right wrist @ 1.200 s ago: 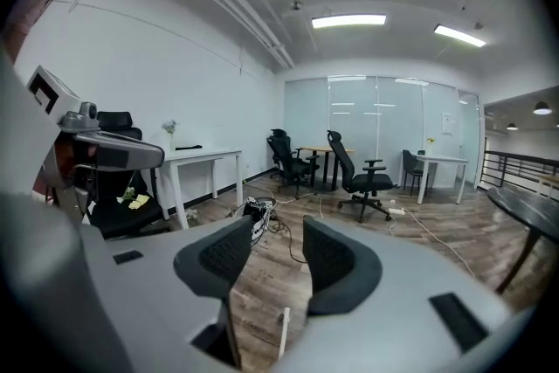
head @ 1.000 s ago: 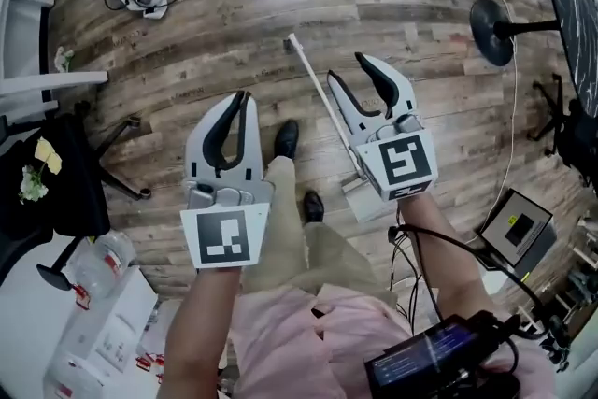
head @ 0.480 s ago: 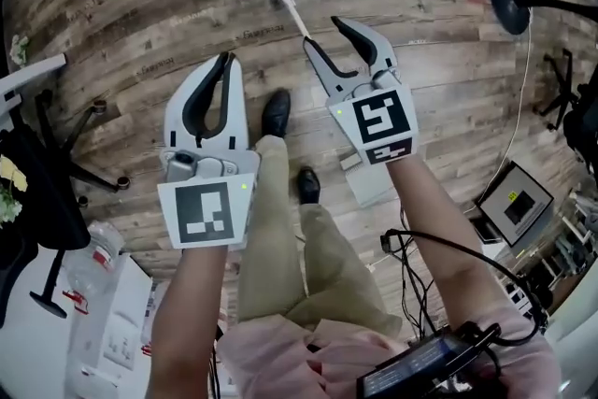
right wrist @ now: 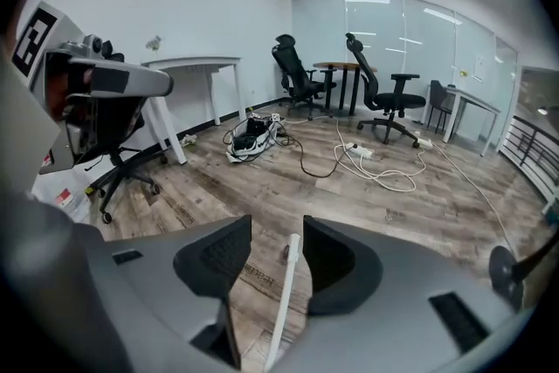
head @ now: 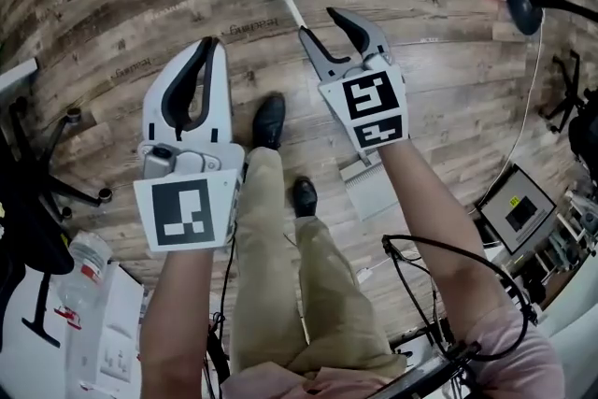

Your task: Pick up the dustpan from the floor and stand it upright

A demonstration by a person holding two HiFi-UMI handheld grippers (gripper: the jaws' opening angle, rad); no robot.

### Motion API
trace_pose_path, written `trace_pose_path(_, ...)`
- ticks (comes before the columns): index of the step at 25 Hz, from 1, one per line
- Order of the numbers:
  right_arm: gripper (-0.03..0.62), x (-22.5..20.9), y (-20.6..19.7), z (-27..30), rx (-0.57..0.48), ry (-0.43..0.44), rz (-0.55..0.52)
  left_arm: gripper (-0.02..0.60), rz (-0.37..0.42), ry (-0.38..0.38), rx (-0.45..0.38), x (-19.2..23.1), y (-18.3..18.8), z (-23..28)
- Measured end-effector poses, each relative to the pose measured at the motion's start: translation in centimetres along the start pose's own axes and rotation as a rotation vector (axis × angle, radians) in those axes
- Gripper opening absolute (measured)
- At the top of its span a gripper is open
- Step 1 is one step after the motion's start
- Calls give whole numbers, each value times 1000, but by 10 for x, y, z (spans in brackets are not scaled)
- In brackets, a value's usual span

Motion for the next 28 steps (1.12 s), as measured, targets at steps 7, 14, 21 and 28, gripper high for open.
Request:
trace_pose_path(7,186,-8,-39,45,55,-3,24,23,44,-9,36,9,-46,26)
trace_pose_path(14,190,-9,-65,84,99,7,24,23,46,-11,58,13,-80,48)
trace_pose_path(21,193,-15,-90,119,153,8,32,25,32,0,67,27,-98,69)
trace_pose_path(28,192,-21,-115,150,216,7,33,25,30,8,54,42,-107,85)
Point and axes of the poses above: the fingertips, and each gripper's own axes: z forward along the fingers, x to its left, y out of its top, the point moved 4 cm from there along -z, backward along the fingers, and after that the axes turned 3 degrees about y, right-handed, at the moved point
